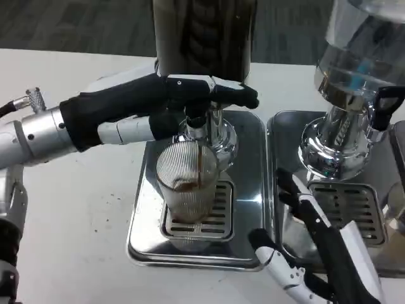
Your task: Grasp the cup under the faucet to collect the drink, then remove the cup.
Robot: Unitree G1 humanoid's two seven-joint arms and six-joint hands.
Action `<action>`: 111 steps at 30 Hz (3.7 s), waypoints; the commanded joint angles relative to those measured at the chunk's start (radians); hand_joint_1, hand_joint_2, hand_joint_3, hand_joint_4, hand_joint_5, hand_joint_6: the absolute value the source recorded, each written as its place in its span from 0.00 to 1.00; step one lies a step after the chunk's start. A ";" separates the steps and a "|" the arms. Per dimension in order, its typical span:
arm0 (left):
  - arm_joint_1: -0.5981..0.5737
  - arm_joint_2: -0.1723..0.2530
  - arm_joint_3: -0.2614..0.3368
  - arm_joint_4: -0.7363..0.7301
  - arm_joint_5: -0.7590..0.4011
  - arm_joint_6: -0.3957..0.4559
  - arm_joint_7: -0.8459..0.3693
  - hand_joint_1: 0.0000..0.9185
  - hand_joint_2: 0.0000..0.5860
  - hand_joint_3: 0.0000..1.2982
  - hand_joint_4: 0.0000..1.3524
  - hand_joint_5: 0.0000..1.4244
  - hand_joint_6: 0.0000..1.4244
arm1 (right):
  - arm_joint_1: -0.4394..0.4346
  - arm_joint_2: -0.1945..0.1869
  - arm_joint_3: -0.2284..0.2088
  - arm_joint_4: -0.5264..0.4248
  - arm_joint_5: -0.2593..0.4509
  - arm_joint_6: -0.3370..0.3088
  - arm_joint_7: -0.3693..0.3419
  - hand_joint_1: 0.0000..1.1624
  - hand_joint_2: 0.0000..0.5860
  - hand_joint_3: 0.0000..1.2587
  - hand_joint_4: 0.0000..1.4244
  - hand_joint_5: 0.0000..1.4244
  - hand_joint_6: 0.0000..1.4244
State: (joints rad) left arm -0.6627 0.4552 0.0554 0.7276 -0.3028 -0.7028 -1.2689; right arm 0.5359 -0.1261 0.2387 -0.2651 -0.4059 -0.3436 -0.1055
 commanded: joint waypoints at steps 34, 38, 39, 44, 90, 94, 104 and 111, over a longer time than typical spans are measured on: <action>0.038 0.031 -0.042 -0.034 0.022 -0.089 0.035 0.00 0.14 0.20 0.10 0.09 0.07 | -0.240 0.031 0.121 0.037 -0.077 0.271 0.093 0.33 0.40 0.00 0.00 0.00 0.00; 0.042 0.035 -0.044 -0.041 0.020 -0.086 0.039 0.00 0.14 0.20 0.10 0.09 0.08 | -0.247 0.039 0.122 0.045 -0.079 0.272 0.083 0.33 0.40 0.00 0.00 0.00 0.00; 0.043 0.035 -0.044 -0.043 0.019 -0.085 0.040 0.00 0.14 0.20 0.10 0.09 0.08 | -0.251 0.041 0.120 0.053 -0.071 0.267 0.084 0.33 0.40 0.00 0.00 0.00 0.00; 0.046 0.038 -0.045 -0.047 0.018 -0.083 0.043 0.00 0.14 0.20 0.10 0.09 0.08 | -0.268 0.049 0.122 0.072 -0.071 0.261 0.071 0.32 0.40 0.00 0.00 0.00 0.00; 0.066 0.056 -0.043 -0.064 0.021 -0.084 0.085 0.00 0.15 0.21 0.11 0.10 0.09 | -0.479 0.091 0.126 0.302 -0.026 0.222 0.043 0.32 0.40 0.00 0.00 0.00 0.00; 0.072 0.058 -0.034 -0.060 0.019 -0.088 0.104 0.00 0.15 0.20 0.11 0.10 0.09 | -0.489 0.090 0.122 0.312 -0.021 0.217 0.045 0.32 0.40 0.00 0.00 0.00 0.00; 0.085 0.070 0.024 -0.014 0.017 -0.097 0.197 0.00 0.12 0.16 0.10 0.10 0.09 | -0.494 0.092 0.117 0.339 -0.006 0.197 0.029 0.32 0.40 0.00 0.00 0.00 0.00; 0.102 0.060 0.083 0.014 -0.003 -0.120 0.253 0.00 0.14 0.16 0.10 0.10 0.09 | -0.506 0.091 0.108 0.362 0.019 0.179 0.041 0.32 0.40 0.00 0.00 0.00 0.00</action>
State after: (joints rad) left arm -0.5776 0.5119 0.1120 0.7283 -0.2997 -0.8073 -1.0465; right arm 0.0449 -0.0402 0.3575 0.0751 -0.4139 -0.1381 -0.0660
